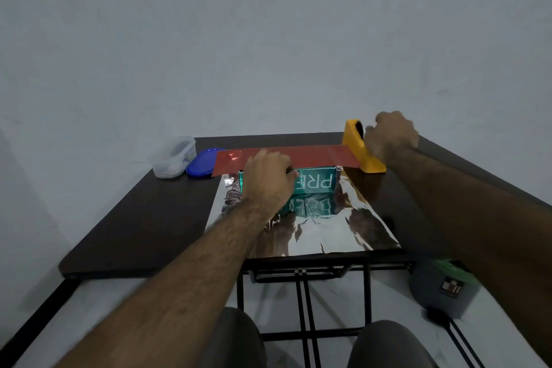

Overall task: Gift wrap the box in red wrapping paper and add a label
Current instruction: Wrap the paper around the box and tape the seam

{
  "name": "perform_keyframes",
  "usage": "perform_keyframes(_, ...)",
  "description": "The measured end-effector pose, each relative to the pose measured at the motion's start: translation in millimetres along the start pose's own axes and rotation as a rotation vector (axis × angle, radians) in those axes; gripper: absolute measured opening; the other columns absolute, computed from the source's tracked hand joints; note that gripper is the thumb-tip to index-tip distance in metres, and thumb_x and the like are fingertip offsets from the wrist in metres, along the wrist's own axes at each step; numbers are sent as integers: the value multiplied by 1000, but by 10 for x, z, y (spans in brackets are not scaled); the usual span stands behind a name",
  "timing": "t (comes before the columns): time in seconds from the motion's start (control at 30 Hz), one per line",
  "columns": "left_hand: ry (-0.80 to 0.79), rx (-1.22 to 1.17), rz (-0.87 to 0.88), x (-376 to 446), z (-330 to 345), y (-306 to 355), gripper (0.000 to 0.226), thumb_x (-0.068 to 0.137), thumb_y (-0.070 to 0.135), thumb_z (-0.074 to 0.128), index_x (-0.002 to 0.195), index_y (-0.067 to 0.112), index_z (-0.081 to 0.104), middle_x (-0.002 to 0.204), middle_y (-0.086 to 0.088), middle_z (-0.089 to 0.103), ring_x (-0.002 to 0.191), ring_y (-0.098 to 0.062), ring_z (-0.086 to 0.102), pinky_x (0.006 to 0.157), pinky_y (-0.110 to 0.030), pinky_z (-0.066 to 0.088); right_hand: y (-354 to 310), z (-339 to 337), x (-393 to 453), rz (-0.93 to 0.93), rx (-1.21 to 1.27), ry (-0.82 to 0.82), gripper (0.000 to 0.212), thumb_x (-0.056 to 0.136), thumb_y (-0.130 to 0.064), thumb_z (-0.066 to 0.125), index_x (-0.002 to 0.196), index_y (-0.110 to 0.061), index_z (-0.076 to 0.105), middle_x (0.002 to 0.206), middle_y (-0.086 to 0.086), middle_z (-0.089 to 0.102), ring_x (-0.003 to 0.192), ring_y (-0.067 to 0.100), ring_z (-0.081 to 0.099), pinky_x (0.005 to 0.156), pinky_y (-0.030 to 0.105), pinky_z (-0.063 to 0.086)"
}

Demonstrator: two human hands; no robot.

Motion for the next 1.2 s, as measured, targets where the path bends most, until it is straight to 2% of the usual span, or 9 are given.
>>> perform_keyframes(0.17,52,-49,24,-40,47,-33,25,99,46,70,100,23,80,99,12,75,100,-15,59,96,-37,44,166,88,221,170,129,-178,30,101,-31,64,112,-2,63,125,20,68,111,39,66,80,40,52)
perform_keyframes(0.27,82,-70,44,-69,63,-48,23,100,44,70,103,25,80,102,12,76,103,-16,61,99,-39,43,138,37,290,195,157,-268,35,97,-20,66,125,0,66,129,20,66,115,38,64,86,41,50)
perform_keyframes(0.33,89,-70,54,-70,82,-59,21,99,42,71,102,24,80,101,12,76,102,-16,61,99,-40,44,127,5,344,202,178,-335,39,94,-16,69,130,0,66,127,20,65,106,34,59,87,41,48)
perform_keyframes(0.47,111,-80,56,-88,123,-102,20,97,40,74,103,23,81,101,10,77,100,-18,63,96,-41,48,320,209,671,214,219,-437,45,88,-18,74,130,-4,69,130,18,68,104,33,62,96,46,56)
perform_keyframes(0.57,126,-87,50,-96,130,-112,21,96,41,75,106,23,81,103,10,78,101,-18,63,97,-42,47,237,3,531,219,230,-499,15,94,-15,71,102,-3,66,105,18,65,85,31,58,81,43,54)
perform_keyframes(0.67,137,-100,42,-86,125,-98,22,94,39,78,106,21,82,104,8,79,102,-20,64,97,-43,46,203,-67,436,192,230,-586,24,96,-10,66,77,-10,52,83,11,51,70,25,46,65,37,42)
perform_keyframes(0.77,130,-93,33,-75,128,-82,20,95,38,78,105,22,82,103,8,78,101,-19,63,96,-43,46,238,31,479,272,261,-559,27,94,-13,71,77,-10,51,87,14,50,72,27,48,80,42,46)
perform_keyframes(0.93,139,-98,44,-65,139,-88,20,93,37,80,104,21,82,102,8,79,101,-21,65,94,-44,46,307,183,441,532,408,-548,19,94,-6,59,79,-11,47,69,8,40,52,19,34,49,29,33)
perform_keyframes(1.2,138,-108,42,-67,123,-84,20,93,38,81,104,22,83,104,8,80,102,-21,65,98,-45,45,360,160,307,714,806,-510,25,93,-4,50,72,-16,47,57,-3,38,52,11,27,51,23,26)
Point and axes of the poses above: each hand's wrist, its own x-axis towards the middle knuckle, its own z-axis out of the palm, y = z × x, the point moved 5 cm from there along x, towards the middle knuckle
